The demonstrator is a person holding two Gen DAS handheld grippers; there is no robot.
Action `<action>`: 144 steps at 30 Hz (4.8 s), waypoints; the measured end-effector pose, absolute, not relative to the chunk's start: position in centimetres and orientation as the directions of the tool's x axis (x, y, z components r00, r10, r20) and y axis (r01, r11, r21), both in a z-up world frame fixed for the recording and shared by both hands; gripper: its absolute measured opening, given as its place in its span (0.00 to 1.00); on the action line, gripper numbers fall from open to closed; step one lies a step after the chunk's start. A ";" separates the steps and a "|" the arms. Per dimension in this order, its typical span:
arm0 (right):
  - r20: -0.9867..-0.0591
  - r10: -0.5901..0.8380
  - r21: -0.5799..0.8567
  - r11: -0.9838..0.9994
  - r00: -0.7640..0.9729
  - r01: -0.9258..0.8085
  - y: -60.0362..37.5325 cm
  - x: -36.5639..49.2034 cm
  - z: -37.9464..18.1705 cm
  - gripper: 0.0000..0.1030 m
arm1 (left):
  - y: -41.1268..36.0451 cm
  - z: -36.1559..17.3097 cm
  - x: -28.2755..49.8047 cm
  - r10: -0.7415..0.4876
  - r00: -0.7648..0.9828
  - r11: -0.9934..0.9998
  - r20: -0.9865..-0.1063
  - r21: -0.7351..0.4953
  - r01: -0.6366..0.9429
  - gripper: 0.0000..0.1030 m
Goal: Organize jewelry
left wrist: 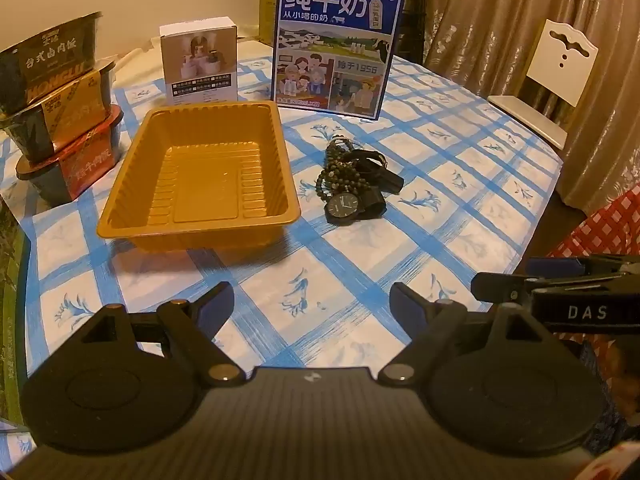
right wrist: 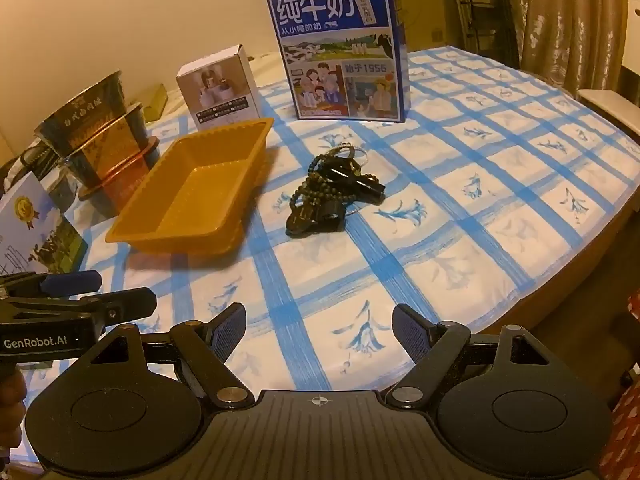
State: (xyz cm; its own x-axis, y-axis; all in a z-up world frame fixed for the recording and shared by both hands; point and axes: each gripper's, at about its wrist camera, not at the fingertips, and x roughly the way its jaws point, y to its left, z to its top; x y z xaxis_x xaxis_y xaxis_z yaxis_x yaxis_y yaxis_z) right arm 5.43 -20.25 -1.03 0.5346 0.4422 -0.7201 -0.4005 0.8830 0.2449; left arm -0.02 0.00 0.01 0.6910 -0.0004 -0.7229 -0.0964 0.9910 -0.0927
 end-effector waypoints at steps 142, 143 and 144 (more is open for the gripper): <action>-0.642 0.456 0.362 0.889 0.616 -0.280 -16.7 20.6 -9.4 0.78 | 18.1 -11.5 7.4 0.289 0.802 0.794 -0.524 -0.337 -0.506 0.59; -0.641 0.457 0.362 0.889 0.617 -0.282 -16.7 20.8 -9.5 0.78 | 18.1 -11.6 7.7 0.289 0.801 0.793 -0.524 -0.338 -0.507 0.56; -0.641 0.456 0.359 0.889 0.618 -0.284 -16.7 20.9 -9.5 0.78 | 18.2 -11.7 7.9 0.288 0.800 0.792 -0.526 -0.339 -0.508 0.54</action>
State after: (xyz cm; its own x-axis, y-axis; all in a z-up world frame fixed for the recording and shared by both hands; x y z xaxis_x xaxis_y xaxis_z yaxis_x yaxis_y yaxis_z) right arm 20.93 -16.66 -9.53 0.6176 0.4557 -0.6410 -0.2836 0.8892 0.3590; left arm 7.92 18.16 -11.72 0.8001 0.2877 -0.5263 -0.5080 0.7917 -0.3394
